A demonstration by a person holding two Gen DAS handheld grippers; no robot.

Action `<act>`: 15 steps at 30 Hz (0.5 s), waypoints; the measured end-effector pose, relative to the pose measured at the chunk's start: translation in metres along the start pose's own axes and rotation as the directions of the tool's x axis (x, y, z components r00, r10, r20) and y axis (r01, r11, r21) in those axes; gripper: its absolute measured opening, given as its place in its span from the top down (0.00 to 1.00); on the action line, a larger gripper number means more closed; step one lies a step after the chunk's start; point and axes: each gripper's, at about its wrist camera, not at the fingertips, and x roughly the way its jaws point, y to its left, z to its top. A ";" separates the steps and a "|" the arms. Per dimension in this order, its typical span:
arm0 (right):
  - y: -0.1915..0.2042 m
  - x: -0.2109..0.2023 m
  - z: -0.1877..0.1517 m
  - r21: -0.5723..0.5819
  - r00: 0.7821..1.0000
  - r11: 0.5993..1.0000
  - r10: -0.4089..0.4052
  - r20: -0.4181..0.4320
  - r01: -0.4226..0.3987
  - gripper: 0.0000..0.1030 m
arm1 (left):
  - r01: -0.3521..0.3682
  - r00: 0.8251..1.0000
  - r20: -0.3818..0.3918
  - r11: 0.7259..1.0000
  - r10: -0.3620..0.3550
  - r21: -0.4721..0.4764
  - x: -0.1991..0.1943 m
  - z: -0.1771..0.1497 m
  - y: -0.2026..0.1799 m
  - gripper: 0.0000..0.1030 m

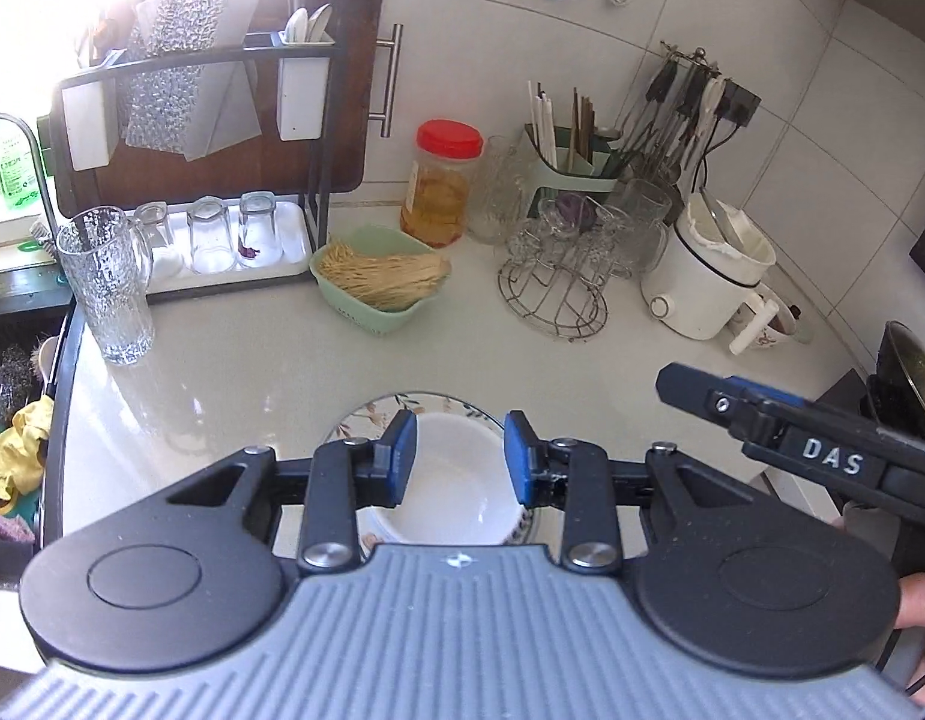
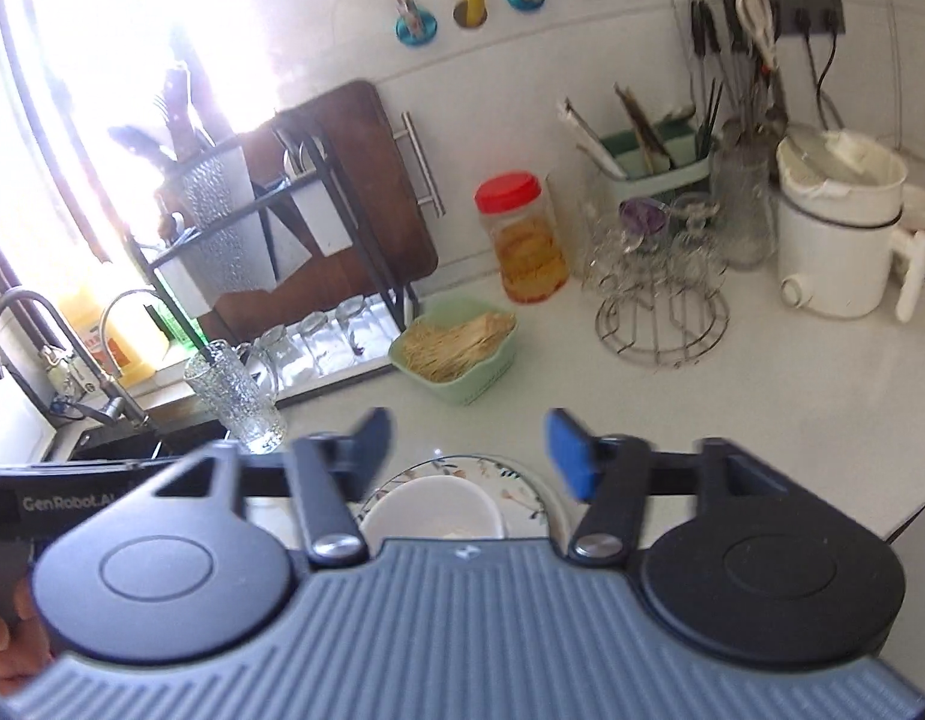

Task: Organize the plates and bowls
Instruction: 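Open the left gripper and release the bowls on the plates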

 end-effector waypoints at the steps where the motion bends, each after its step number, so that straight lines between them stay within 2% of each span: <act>1: -0.003 -0.007 -0.002 -0.010 1.000 1.000 -0.007 0.011 0.007 0.19 | -0.006 1.000 0.000 1.000 0.006 0.008 -0.003 -0.005 -0.007 0.53; 4: -0.015 -0.024 -0.007 -0.018 1.000 1.000 -0.008 0.021 0.008 0.19 | -0.019 1.000 0.010 1.000 0.019 0.023 -0.014 -0.020 -0.026 0.35; 9: -0.030 -0.051 -0.017 -0.036 0.999 0.999 -0.003 0.053 0.005 0.19 | -0.063 0.997 0.038 0.998 0.062 0.024 -0.031 -0.045 -0.051 0.15; 15: -0.036 -0.077 -0.029 -0.074 0.997 0.997 0.036 0.068 -0.031 0.20 | -0.116 0.991 0.064 0.993 0.115 0.023 -0.055 -0.071 -0.074 0.07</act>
